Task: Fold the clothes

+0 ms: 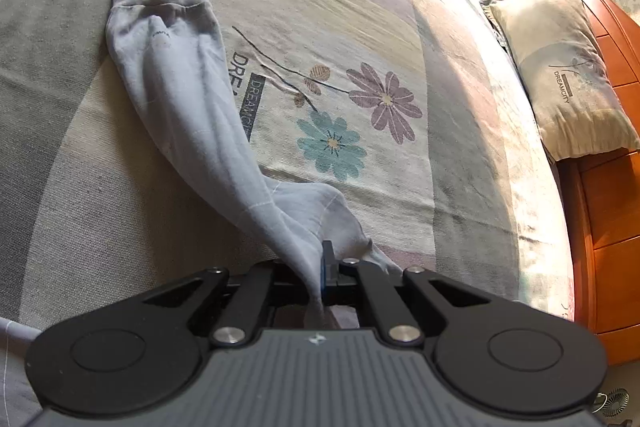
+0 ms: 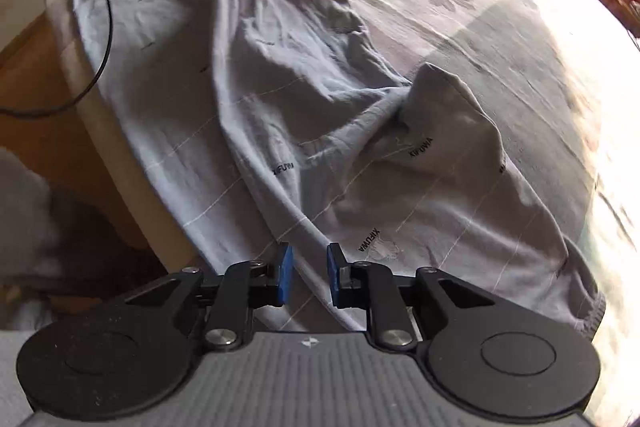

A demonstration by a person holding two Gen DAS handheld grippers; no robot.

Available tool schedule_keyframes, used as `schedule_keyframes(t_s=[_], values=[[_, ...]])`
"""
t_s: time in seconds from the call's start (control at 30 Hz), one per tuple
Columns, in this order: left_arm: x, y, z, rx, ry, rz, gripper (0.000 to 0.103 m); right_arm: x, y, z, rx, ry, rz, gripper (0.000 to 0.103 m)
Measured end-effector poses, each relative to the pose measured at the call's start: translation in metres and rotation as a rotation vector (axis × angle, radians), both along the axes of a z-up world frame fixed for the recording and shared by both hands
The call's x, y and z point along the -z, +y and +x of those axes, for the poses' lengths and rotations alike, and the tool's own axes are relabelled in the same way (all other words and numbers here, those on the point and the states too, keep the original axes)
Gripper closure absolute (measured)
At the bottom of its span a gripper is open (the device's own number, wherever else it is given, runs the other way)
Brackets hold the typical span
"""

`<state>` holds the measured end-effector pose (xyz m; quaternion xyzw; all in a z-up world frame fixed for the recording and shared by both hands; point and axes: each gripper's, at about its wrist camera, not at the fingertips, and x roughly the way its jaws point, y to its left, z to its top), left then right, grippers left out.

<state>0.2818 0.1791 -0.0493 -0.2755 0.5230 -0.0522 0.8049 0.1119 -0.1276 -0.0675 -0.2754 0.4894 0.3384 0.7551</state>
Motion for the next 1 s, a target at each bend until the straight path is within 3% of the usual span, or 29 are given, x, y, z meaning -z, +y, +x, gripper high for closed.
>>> schedule_keyframes(t_s=[0.17, 0.37, 0.43, 0.6, 0.67, 1.0], values=[[0.001, -0.002, -0.002, -0.003, 0.005, 0.006, 0.102, 0.014, 0.004, -0.02, -0.24, -0.083, -0.124, 0.081], [-0.003, 0.0, -0.007, 0.0, 0.002, 0.021, 0.102, 0.021, 0.003, -0.023, -0.377, -0.112, -0.168, 0.081], [-0.005, 0.001, -0.009, 0.0, 0.001, 0.008, 0.102, 0.018, 0.003, -0.021, -0.38, -0.109, -0.178, 0.09], [-0.007, 0.001, -0.013, -0.003, 0.002, 0.019, 0.102, 0.018, 0.002, -0.014, -0.391, -0.073, -0.191, 0.09], [-0.01, 0.002, -0.015, -0.015, -0.004, 0.025, 0.102, 0.017, 0.002, -0.012, -0.409, -0.059, -0.185, 0.1], [-0.054, 0.012, -0.057, -0.079, -0.026, 0.072, 0.102, -0.017, -0.02, 0.003, -0.326, 0.029, -0.097, 0.101]])
